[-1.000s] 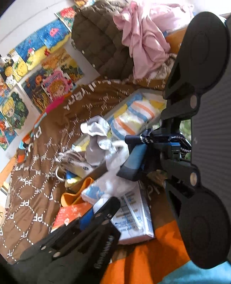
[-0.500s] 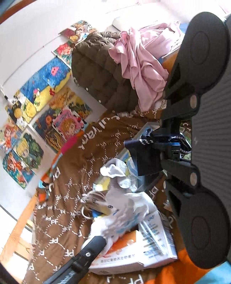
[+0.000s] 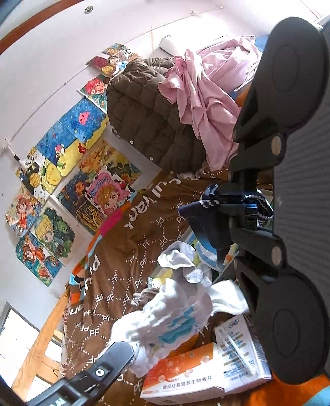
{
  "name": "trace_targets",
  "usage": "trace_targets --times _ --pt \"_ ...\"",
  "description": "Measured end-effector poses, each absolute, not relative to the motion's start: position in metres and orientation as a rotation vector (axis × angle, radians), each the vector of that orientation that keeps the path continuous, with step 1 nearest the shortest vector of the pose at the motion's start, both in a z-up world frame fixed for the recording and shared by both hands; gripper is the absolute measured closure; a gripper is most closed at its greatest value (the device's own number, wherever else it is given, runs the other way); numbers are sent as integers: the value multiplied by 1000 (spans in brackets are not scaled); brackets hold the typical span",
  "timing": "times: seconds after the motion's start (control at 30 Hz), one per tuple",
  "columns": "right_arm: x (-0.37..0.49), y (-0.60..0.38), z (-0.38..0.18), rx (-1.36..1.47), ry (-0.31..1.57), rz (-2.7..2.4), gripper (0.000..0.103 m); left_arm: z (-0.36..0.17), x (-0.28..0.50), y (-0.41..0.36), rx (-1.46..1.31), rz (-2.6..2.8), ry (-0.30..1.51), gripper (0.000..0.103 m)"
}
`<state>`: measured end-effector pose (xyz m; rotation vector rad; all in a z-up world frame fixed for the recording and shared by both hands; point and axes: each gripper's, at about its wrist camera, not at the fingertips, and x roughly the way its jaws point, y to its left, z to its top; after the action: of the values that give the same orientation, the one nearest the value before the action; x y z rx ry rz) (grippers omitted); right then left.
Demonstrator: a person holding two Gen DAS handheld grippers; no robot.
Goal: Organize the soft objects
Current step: 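Carry the towel with the left tool while the right tool carries the striped cloth over the tray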
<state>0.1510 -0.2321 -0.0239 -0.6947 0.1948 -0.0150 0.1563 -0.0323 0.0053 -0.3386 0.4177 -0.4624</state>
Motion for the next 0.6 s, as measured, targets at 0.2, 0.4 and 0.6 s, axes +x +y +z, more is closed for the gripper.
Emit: trace_targets --times 0.2,0.4,0.6 --pt "164 -237 -22 -637 176 -33 97 13 169 -39 -308 -477 361 87" --pt "202 -248 -8 -491 136 -36 97 32 211 -49 -272 -458 313 87" --pt "260 -280 13 -219 196 -3 97 41 279 -72 -229 -456 274 87"
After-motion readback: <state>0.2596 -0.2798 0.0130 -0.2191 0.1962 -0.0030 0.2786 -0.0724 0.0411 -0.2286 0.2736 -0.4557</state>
